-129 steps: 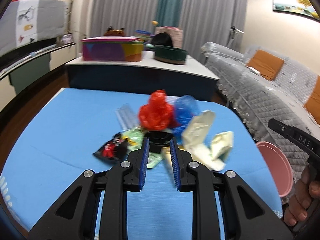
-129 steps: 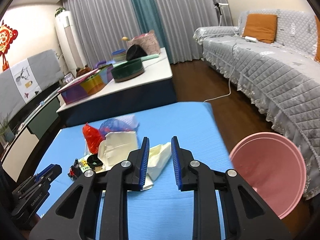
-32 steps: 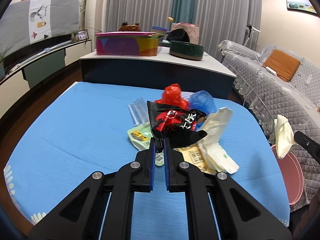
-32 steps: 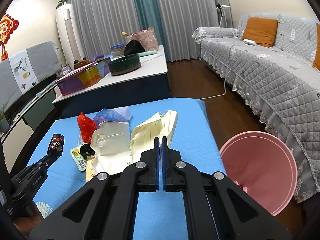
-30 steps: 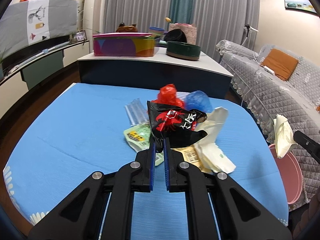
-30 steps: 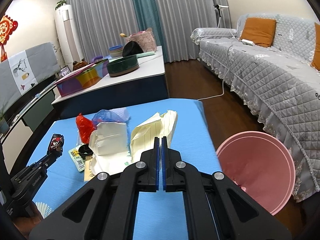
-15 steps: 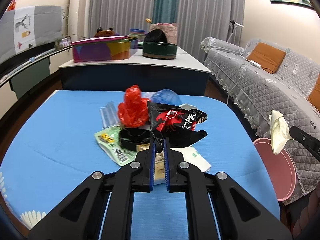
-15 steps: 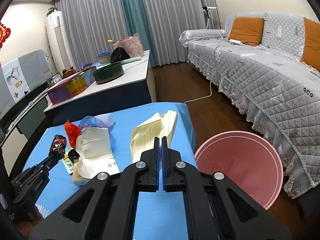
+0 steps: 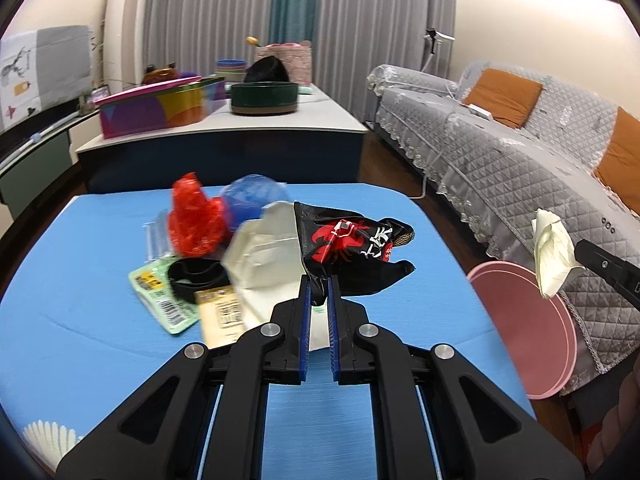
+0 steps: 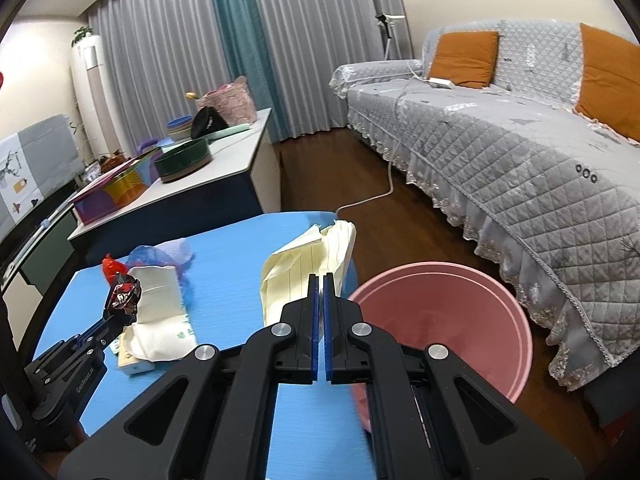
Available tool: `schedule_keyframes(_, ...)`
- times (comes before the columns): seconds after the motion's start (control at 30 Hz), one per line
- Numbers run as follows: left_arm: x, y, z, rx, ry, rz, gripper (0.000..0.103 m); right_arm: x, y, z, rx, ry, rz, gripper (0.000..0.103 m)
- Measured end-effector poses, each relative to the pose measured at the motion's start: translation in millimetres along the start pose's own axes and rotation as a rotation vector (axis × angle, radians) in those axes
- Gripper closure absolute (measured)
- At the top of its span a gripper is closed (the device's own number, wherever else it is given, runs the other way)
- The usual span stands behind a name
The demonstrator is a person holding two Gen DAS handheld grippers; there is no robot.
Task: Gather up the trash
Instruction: 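Carry the snack wrapper with left tool while right tool carries tissue to basin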
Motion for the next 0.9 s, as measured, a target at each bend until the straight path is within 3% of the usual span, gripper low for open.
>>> schedule_keyframes(0.9, -111, 11, -15, 0.068, 0.220, -0.169, 0.095, -108, -6, 19, -0.026, 0.144, -0.165, 0.101)
Point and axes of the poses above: each gripper's, at about its wrist camera, not at the fingertips, and z roughly against the way its jaws point, x to its left, y to its underside, the point moved 2 cm from there along -z, roughly the way its jaws point
